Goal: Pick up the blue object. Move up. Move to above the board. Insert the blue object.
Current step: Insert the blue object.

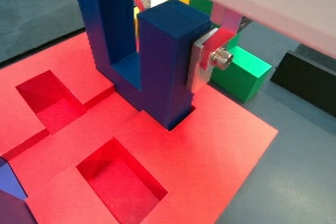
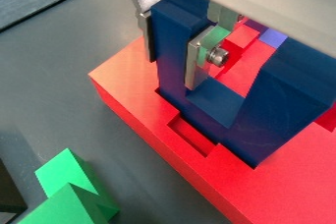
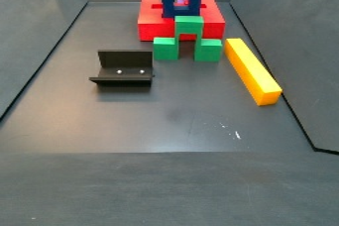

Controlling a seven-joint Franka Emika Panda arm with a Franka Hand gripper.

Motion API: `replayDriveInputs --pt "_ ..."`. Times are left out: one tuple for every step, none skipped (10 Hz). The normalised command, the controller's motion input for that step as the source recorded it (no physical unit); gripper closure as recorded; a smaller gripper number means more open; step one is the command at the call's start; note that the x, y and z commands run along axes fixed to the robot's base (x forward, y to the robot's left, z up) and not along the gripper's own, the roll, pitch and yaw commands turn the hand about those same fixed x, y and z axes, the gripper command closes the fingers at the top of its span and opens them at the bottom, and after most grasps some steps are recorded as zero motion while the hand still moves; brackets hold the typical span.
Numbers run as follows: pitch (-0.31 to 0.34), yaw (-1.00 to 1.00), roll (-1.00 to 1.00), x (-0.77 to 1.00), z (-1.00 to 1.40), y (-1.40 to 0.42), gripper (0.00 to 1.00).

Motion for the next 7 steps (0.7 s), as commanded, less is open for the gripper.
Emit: replayDriveInputs --pt "-0.187 0.08 0.08 0.0 -0.48 0.0 1.0" --pt "-0.234 0.07 0.12 0.0 -0.69 0.0 1.0" --pt "-0.249 0.06 0.11 -0.01 -0.71 0.0 1.0" --pt "-0.26 0.04 0.12 -0.04 -0.69 -0.04 1.0" --pt "-0.201 0.0 0.03 -0.01 -0.37 -0.11 1.0" --pt "-0.051 0.0 -0.03 0.0 0.0 0.0 1.0" --pt "0.0 0.0 0.0 0.0 0.0 0.0 1.0"
